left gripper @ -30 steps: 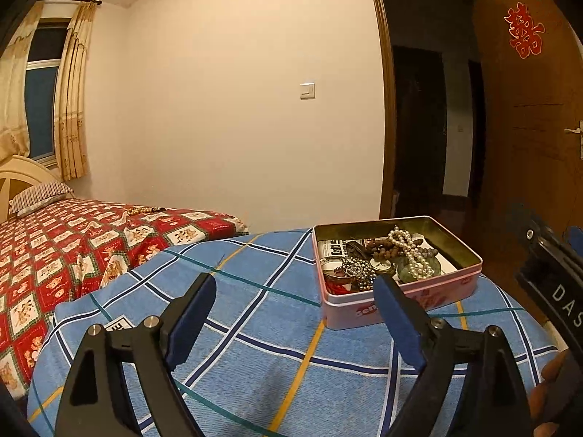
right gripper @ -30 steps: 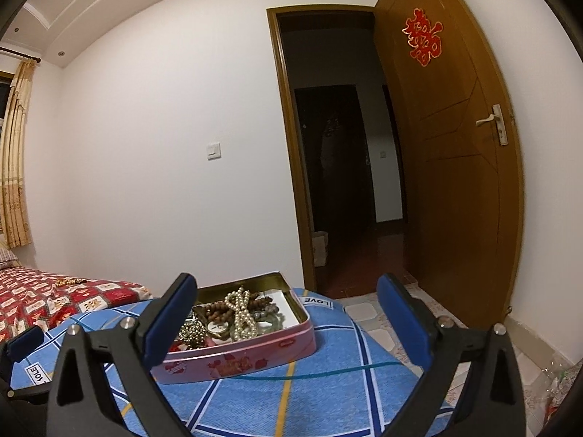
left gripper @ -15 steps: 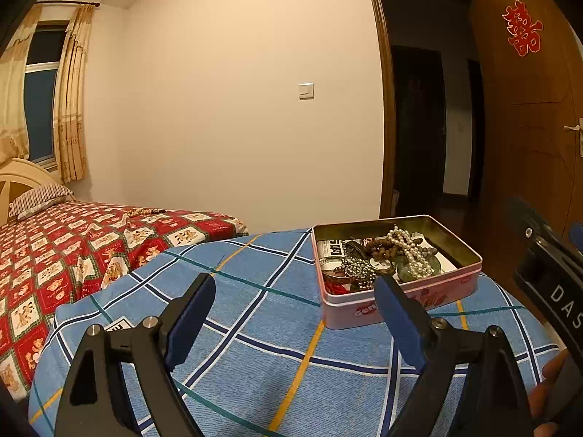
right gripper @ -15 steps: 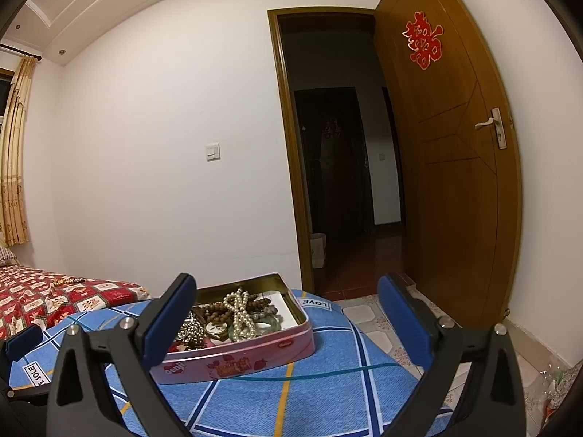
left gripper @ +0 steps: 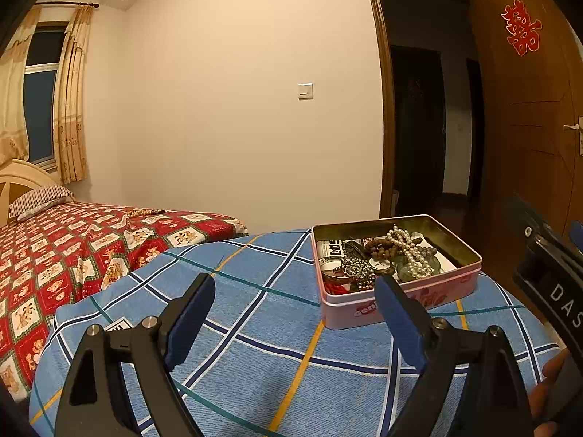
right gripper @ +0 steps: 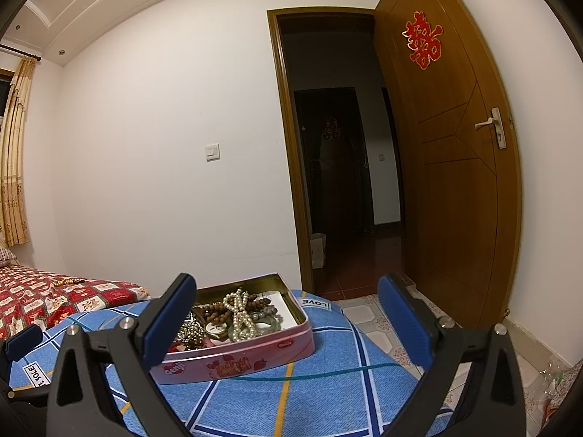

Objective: Organize jewelry

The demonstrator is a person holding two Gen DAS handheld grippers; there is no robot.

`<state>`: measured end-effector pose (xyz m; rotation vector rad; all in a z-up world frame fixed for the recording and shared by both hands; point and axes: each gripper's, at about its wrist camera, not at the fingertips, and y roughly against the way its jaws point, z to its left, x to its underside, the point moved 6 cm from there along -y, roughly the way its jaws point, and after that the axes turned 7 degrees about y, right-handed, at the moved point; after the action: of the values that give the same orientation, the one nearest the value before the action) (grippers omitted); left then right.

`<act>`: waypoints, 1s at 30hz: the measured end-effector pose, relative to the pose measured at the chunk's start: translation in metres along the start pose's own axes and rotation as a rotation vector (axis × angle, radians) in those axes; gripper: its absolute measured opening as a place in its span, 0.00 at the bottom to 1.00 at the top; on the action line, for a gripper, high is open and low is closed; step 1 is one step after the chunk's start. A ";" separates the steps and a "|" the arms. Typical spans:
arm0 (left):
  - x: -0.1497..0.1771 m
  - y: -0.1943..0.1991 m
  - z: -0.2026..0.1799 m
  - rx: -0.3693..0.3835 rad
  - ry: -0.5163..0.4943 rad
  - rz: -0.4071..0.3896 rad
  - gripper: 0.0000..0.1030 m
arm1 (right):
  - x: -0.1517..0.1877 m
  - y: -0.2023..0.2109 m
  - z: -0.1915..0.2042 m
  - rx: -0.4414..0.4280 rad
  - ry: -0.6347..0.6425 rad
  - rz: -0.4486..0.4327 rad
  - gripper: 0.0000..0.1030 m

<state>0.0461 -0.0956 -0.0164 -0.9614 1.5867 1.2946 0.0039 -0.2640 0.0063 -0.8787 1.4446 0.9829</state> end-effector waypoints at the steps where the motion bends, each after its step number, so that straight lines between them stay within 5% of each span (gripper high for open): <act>1: 0.000 0.000 0.000 0.000 0.000 0.001 0.87 | 0.000 0.000 0.000 0.000 0.000 -0.001 0.99; 30: 0.001 -0.004 0.000 -0.009 0.003 0.018 0.87 | 0.000 0.000 -0.001 0.000 -0.002 0.002 0.99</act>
<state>0.0491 -0.0962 -0.0184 -0.9567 1.5963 1.3146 0.0034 -0.2653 0.0065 -0.8763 1.4437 0.9848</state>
